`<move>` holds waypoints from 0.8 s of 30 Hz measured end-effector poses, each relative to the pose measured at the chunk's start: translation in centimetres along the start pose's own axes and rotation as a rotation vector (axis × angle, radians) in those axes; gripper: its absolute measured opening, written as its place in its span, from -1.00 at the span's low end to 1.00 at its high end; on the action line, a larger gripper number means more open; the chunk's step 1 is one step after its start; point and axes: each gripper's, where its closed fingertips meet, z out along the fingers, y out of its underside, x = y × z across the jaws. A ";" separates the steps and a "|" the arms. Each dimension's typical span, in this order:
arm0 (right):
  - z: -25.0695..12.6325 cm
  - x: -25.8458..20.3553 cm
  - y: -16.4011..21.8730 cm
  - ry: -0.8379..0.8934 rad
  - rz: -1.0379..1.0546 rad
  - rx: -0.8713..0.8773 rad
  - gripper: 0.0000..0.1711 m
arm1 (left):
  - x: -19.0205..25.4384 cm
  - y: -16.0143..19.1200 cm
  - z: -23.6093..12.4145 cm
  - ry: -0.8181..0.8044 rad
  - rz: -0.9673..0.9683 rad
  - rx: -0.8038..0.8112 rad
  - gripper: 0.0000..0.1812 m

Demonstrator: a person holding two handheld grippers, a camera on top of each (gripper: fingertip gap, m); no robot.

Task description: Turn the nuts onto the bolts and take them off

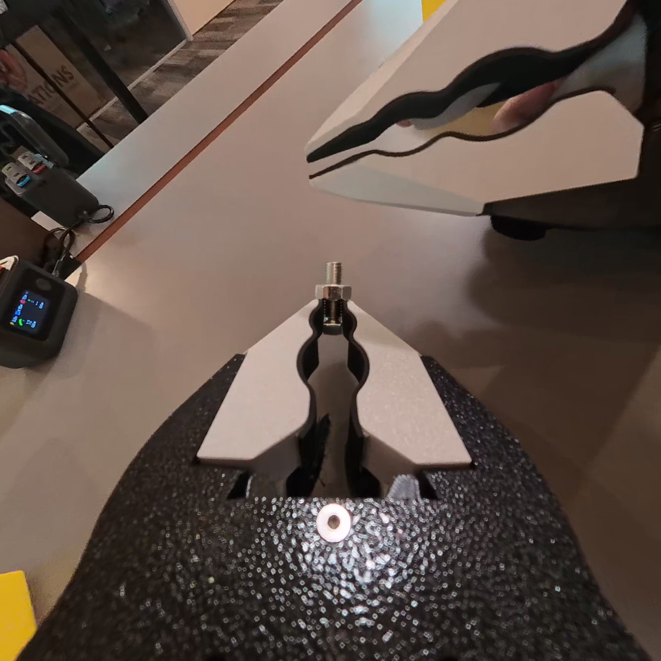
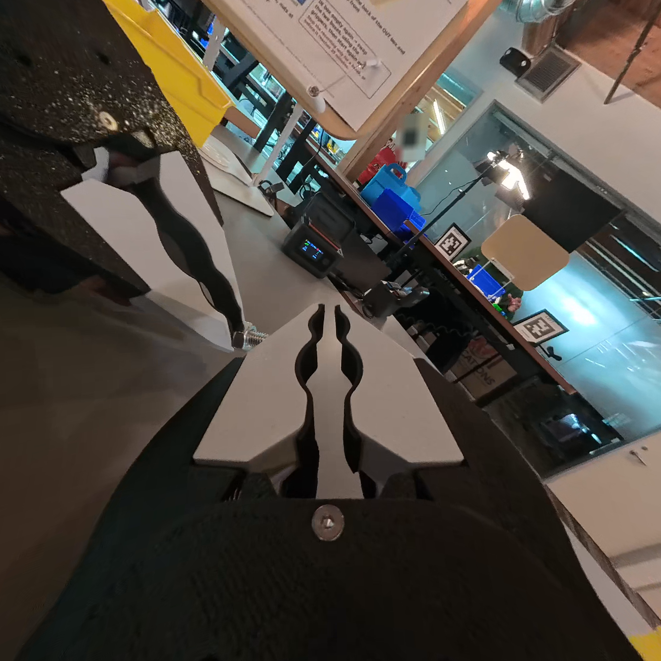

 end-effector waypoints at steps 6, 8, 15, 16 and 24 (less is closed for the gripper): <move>-0.1 -0.3 0.0 -0.033 0.006 0.010 -0.86 | -2.4 -1.8 -1.6 -0.231 0.204 0.127 -0.92; -0.3 -0.9 -0.5 -0.087 0.019 0.048 -0.81 | -2.8 -2.3 -2.2 -0.298 0.322 0.153 -0.92; -0.2 -2.4 0.4 -0.134 -0.209 0.025 -0.59 | -2.1 -2.8 -2.7 -0.383 0.630 0.115 -0.92; -0.3 -2.7 0.2 -0.135 -0.236 0.036 -0.61 | -1.9 -2.5 -2.5 -0.374 0.654 0.096 -0.92; -0.3 -4.1 0.9 -0.164 -0.410 0.003 -0.81 | -0.5 -1.7 -2.0 -0.325 0.859 0.068 -0.92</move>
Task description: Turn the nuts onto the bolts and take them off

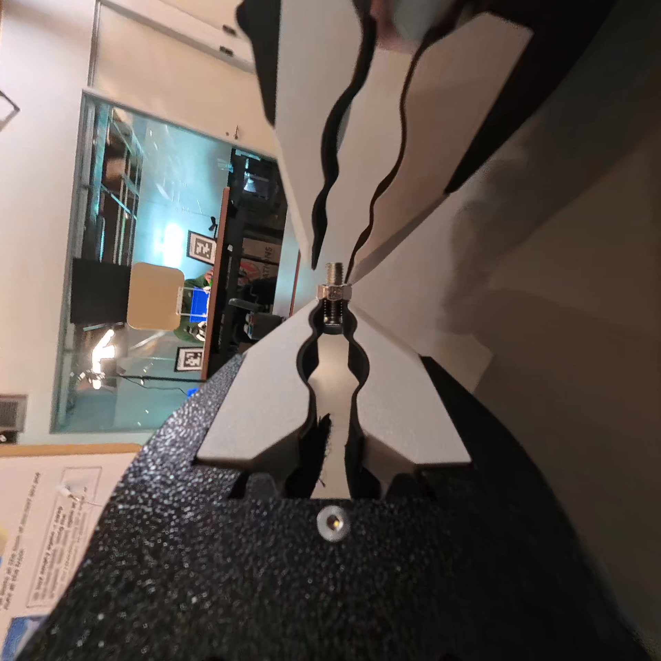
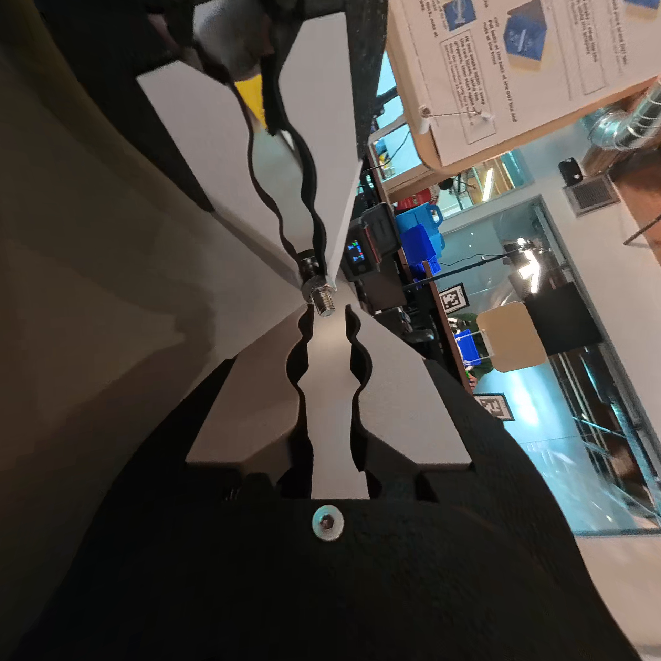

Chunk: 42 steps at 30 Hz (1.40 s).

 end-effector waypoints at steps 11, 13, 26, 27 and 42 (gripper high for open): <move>0.1 0.0 0.2 -0.022 0.015 -0.028 -0.91 | -0.4 0.0 0.3 -0.014 -0.137 0.024 -0.85; 0.1 0.0 0.3 -0.016 0.008 -0.030 -0.91 | -0.4 0.0 0.4 -0.021 -0.148 0.020 -0.85; 0.3 -1.2 0.5 -0.066 -0.058 -0.045 -0.91 | 1.3 0.5 0.3 0.150 -0.217 0.000 -0.59; 0.3 -1.4 0.6 -0.078 -0.068 -0.051 -0.91 | 1.7 0.6 0.2 0.176 -0.228 -0.012 -0.45; 0.1 -2.1 -0.2 -0.101 -0.118 -0.008 -0.90 | 2.0 2.0 -0.1 0.183 -0.143 -0.061 -0.81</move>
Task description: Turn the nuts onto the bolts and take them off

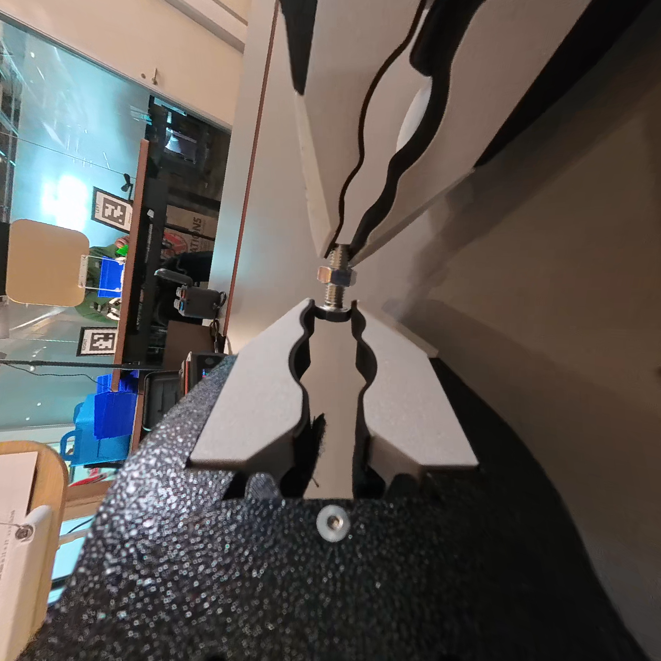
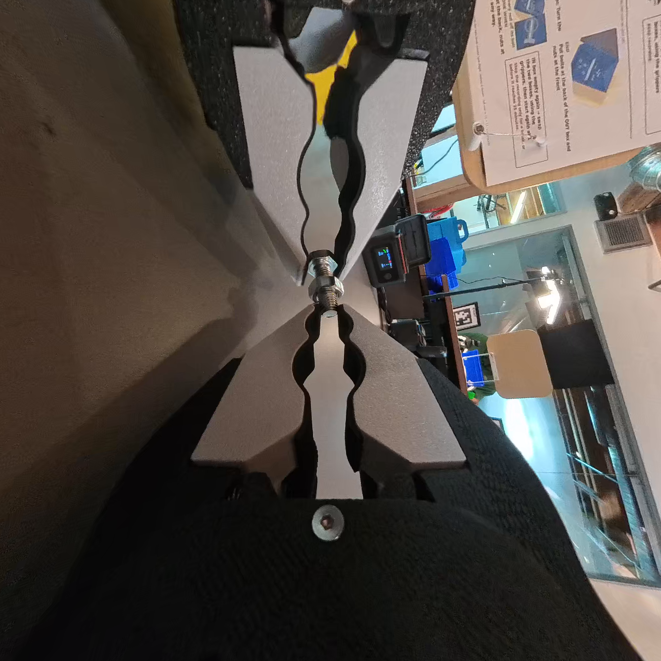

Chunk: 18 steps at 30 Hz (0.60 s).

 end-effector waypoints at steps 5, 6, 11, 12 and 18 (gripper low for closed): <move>-0.1 0.5 -0.1 0.004 0.137 0.027 -0.83 | -0.9 0.3 0.2 -0.050 -0.061 -0.002 -0.81; -0.2 0.5 -0.4 -0.023 0.221 0.050 -0.76 | -1.2 0.4 0.2 -0.078 -0.045 0.002 -0.81; -0.5 0.5 -0.2 -0.149 0.468 0.067 -0.63 | -1.8 0.1 0.1 -0.150 0.027 0.053 -0.81; -0.6 0.2 -0.2 -0.177 0.479 0.062 -0.62 | -1.8 -0.2 0.0 -0.158 0.038 0.075 -0.81; -0.4 -0.9 0.0 -0.237 0.460 0.025 -0.60 | -1.3 -1.0 0.1 -0.170 0.118 0.102 -0.81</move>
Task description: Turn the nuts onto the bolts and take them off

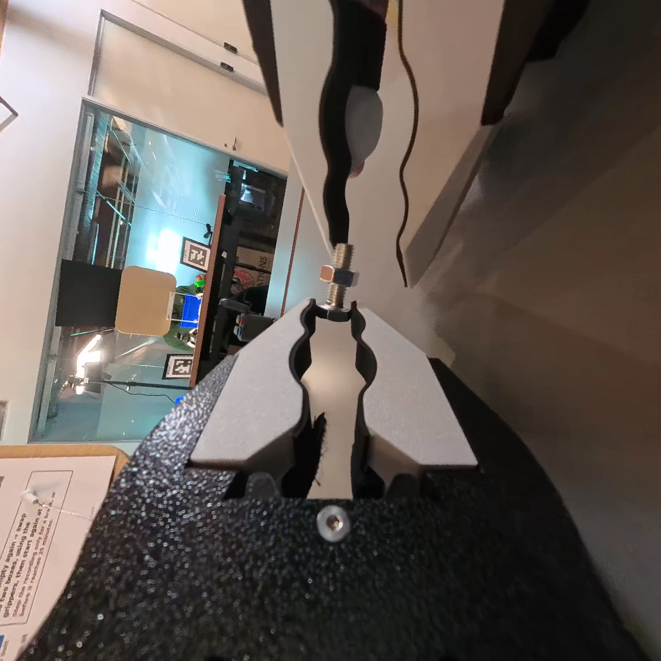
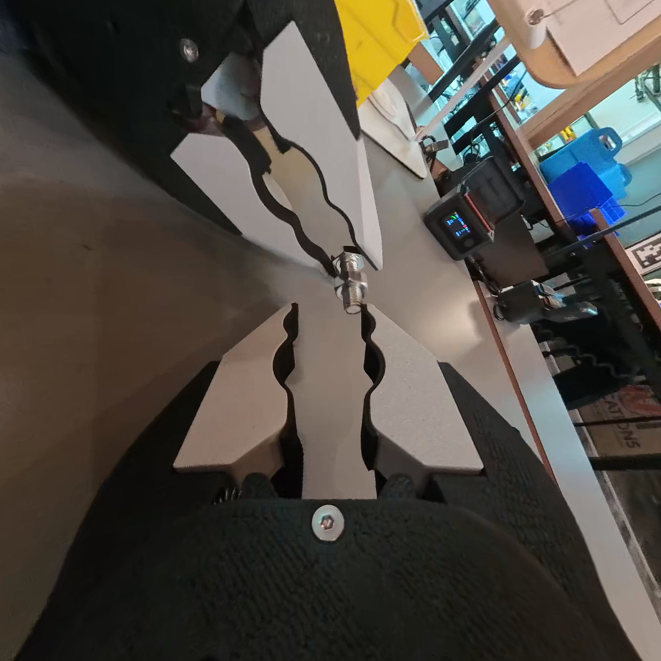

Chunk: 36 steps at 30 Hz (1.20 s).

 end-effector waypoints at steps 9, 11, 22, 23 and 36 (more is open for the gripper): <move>-0.5 -0.3 -1.3 0.029 -0.068 0.097 -0.65 | 1.7 0.5 0.6 0.058 0.087 -0.056 -0.81; -0.1 0.5 -0.5 0.043 0.001 0.035 -0.61 | 1.8 0.4 0.7 0.062 0.096 -0.053 -0.81; -0.6 -1.3 -1.9 -0.016 -0.094 0.127 -0.67 | 1.7 0.4 0.7 0.057 0.062 -0.047 -0.81; -0.8 -1.0 -2.4 0.002 -0.070 0.157 -0.68 | 1.5 0.5 0.7 0.049 0.057 -0.050 -0.81; -0.8 0.2 -2.3 0.021 0.045 0.143 -0.71 | 1.1 0.1 0.6 0.033 0.013 -0.032 -0.81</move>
